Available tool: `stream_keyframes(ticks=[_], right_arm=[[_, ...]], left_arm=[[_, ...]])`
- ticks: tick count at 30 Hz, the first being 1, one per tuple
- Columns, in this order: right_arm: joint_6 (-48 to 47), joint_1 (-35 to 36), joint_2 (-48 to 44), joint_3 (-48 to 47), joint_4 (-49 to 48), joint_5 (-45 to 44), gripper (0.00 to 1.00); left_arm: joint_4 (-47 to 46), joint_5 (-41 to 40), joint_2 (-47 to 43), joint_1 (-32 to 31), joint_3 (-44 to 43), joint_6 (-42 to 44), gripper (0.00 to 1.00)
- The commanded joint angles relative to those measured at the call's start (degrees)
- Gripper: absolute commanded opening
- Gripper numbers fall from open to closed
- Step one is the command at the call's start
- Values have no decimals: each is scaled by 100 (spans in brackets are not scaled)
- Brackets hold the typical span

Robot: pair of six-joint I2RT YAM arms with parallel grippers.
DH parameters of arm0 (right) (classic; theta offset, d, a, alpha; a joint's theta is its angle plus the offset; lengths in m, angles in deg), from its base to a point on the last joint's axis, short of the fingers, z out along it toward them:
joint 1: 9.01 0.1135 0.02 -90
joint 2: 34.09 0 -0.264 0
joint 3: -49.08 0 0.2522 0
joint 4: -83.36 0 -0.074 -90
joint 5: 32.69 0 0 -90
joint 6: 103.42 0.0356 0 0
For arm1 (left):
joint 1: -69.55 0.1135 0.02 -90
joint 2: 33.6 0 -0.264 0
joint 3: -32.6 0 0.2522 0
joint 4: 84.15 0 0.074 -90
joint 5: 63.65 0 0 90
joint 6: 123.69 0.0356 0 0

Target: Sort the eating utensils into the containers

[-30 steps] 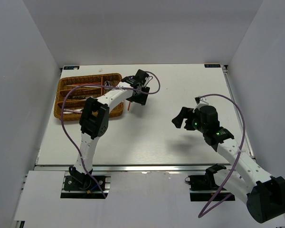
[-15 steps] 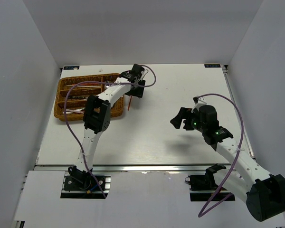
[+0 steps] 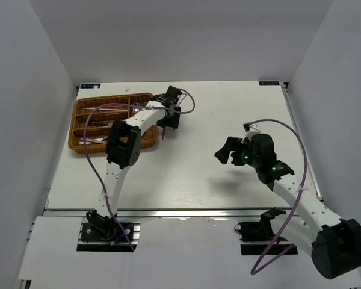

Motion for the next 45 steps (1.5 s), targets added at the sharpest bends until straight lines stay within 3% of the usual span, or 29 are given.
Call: stream_keyframes(ticks=[1, 13, 14, 15, 17, 23, 28, 34, 37, 39, 42, 43, 45], right_arm=[[-56, -20, -58, 90, -289, 103, 89], [58, -20, -163, 151, -359, 314, 89], [67, -20, -189, 169, -359, 322, 89], [67, -11, -207, 169, -359, 323, 89], [67, -11, -268, 186, -359, 323, 89], [-3, -20, -348, 186, -342, 358, 89], [5, -11, -357, 151, -359, 446, 89], [14, -11, -357, 134, -359, 428, 89], [-3, -20, -348, 107, -359, 419, 89], [-3, -20, -348, 107, -351, 411, 89], [-3, -20, -365, 81, -333, 419, 89], [-3, -29, -374, 90, -324, 419, 89], [-3, -29, -400, 90, -324, 437, 89]], left_arm=[[31, 212, -240, 50, 356, -131, 58], [-655, 1206, -697, -239, 2165, -676, 29], [-681, 1198, -680, -275, 2236, -694, 24], [-699, 1137, -662, -310, 2289, -711, 11], [-690, 1092, -627, -328, 2430, -747, 0], [-866, 1092, -986, -398, 2624, -922, 0], [-1217, 1154, -1829, -433, 2396, -1133, 0], [-2245, 1347, -2953, -433, 2702, -1669, 0], [-2456, 1111, -3349, -433, 2861, -1897, 0], [-2553, 514, -3570, -346, 3036, -2178, 0], [-3123, 100, -4123, 233, 3701, -3029, 0], [-3368, 134, -4273, 461, 3966, -3684, 0], [-4378, 160, -4712, 1147, 4528, -4356, 0]])
